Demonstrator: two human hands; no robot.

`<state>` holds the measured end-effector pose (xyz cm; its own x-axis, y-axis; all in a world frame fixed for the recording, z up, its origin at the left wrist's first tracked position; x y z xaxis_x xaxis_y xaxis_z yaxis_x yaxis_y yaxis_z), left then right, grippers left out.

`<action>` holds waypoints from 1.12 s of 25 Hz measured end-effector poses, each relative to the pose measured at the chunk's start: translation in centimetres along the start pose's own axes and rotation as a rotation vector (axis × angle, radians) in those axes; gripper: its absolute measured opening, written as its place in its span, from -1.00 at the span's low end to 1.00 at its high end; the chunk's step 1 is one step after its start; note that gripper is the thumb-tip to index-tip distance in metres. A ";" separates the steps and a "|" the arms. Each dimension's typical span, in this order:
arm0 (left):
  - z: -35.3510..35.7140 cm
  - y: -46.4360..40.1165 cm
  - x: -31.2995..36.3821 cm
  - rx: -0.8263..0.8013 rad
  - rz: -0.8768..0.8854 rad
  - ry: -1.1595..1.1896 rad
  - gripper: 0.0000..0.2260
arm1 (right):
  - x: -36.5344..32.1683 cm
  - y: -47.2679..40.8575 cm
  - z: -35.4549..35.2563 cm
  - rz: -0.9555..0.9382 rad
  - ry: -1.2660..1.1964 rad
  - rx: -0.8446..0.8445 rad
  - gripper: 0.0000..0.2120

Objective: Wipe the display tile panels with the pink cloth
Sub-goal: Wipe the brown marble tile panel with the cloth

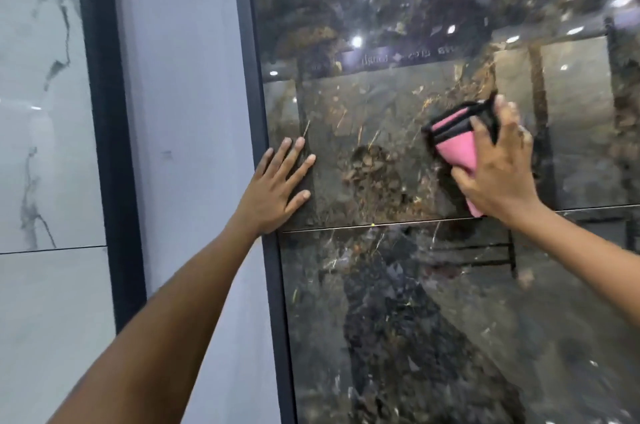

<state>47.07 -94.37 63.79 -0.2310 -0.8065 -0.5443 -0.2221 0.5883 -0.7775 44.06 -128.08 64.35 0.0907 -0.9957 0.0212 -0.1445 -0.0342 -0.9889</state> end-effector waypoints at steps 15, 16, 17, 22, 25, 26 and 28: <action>0.3 0.6 -0.7 0.130 0.034 0.010 -0.48 | -11.1 7.2 2.4 -0.150 -0.196 0.006 -0.34; 0.2 0.7 -0.7 0.135 0.031 0.014 -0.49 | -14.2 10.8 3.7 -0.373 -0.171 -0.018 -0.36; 0.2 0.7 -0.6 0.140 0.026 0.018 -0.49 | -17.9 16.4 4.5 -0.712 -0.125 -0.069 -0.39; 0.4 2.1 -0.2 0.183 -0.003 0.058 -0.52 | -19.9 21.0 3.9 -1.129 -0.087 -0.265 -0.31; 0.2 2.5 -0.5 0.204 0.018 0.070 -0.56 | -19.7 9.6 2.5 -0.386 -0.277 -0.101 -0.34; 0.1 2.6 -0.6 0.203 0.024 0.070 -0.56 | -21.4 9.6 2.9 -0.387 -0.281 -0.097 -0.34; 0.1 2.8 -0.6 0.185 0.016 0.077 -0.56 | -25.3 15.7 5.3 -0.692 -0.281 -0.273 -0.29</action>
<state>46.70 -92.28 61.88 -0.3062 -0.7862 -0.5368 -0.0415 0.5744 -0.8175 44.71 -102.93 47.47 0.4884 -0.6827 0.5435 -0.1980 -0.6933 -0.6930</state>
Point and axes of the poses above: each hand's wrist, its own y-axis away from the middle knuckle, its own z-axis out of the palm, x = y × z, the point moved 7 cm from there along -y, towards the middle knuckle, and after that the axes turned 9 degrees about y, right-handed, at the moved point
